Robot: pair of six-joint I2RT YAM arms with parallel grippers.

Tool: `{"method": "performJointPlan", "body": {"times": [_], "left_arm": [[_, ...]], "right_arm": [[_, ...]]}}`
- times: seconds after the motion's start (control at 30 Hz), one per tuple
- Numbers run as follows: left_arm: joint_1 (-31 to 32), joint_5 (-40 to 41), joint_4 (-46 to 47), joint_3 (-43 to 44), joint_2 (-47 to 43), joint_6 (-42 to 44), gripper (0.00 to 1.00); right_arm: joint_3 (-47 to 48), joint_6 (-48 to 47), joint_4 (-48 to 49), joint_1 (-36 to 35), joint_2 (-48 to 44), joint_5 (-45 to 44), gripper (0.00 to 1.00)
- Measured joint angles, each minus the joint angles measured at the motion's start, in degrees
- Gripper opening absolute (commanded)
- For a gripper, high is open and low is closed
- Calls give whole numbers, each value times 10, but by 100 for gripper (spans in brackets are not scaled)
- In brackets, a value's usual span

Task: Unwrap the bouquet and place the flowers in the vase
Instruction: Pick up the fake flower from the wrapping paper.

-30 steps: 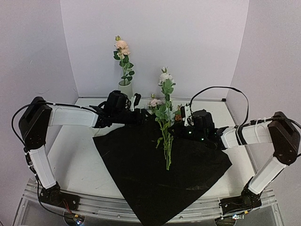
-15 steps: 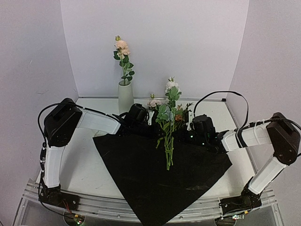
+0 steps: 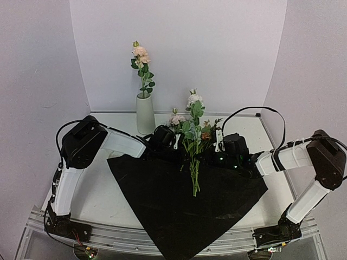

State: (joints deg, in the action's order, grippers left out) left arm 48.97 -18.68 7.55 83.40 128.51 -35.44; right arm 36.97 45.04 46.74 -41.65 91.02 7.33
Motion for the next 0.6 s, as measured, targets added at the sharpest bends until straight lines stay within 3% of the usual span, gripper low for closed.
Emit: {"method": "performJointPlan", "body": {"times": [0.6], "left_arm": [[2,29,-21,29,22,12,34]], "right_arm": [[-2,-15,21,0,-32,75,0]]}}
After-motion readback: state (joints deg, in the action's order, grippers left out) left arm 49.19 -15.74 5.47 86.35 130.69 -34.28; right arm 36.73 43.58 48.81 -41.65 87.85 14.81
